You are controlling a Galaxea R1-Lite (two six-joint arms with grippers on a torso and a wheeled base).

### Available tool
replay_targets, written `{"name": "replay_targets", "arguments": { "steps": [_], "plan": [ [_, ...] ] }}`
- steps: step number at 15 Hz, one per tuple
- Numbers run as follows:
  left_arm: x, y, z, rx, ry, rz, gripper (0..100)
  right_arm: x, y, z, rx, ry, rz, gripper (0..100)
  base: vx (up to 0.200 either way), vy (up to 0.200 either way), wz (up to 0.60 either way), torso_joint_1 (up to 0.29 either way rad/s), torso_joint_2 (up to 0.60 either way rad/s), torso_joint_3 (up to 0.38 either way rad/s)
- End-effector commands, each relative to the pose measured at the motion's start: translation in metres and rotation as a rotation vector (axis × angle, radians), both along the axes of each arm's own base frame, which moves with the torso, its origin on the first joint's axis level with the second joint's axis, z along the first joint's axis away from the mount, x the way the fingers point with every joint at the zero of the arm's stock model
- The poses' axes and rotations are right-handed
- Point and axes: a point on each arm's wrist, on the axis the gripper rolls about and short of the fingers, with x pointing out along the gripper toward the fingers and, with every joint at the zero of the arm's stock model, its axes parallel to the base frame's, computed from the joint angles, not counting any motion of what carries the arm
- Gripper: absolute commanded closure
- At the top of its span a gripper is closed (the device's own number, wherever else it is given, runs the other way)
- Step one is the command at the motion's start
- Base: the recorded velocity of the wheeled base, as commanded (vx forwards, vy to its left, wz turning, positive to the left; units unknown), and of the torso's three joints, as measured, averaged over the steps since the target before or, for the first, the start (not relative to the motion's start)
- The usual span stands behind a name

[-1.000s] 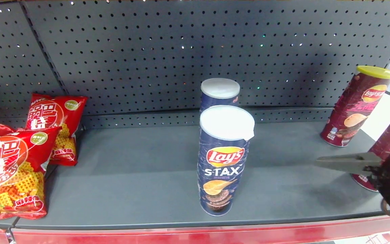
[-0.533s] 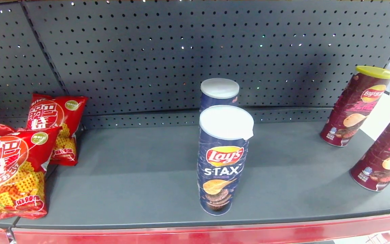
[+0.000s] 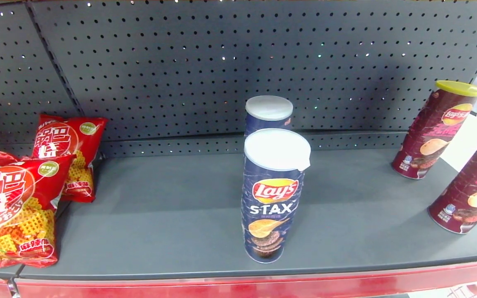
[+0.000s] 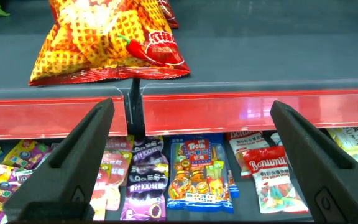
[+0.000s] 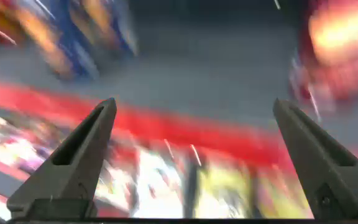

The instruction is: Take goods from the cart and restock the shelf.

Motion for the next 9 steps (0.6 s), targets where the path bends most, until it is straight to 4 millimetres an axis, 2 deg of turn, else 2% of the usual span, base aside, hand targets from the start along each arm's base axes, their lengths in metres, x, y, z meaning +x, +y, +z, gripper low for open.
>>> {"name": "replay_targets", "arguments": {
  "steps": [1,2,6,9],
  "plan": [
    [0.000,0.000,0.000,0.000,0.002,0.000,0,-0.009,-0.001,-0.011,-0.054,-0.026,-0.086,0,0.000,0.000,0.00,0.000,0.00,0.000],
    [0.000,0.000,0.000,0.000,0.002,0.000,0,-0.010,-0.004,-0.017,-0.060,0.015,-0.209,0,0.000,0.000,0.00,0.000,0.00,0.000],
    [0.000,0.000,0.000,0.000,0.002,0.000,0,-0.013,-0.007,-0.023,-0.034,0.024,-0.302,0,0.000,0.000,0.00,0.000,0.00,0.000],
    [0.000,0.000,0.000,0.000,0.002,0.000,0,-0.015,-0.009,-0.024,0.046,0.033,-0.371,0,0.000,0.000,0.00,0.000,0.00,0.000]
  ]
}}
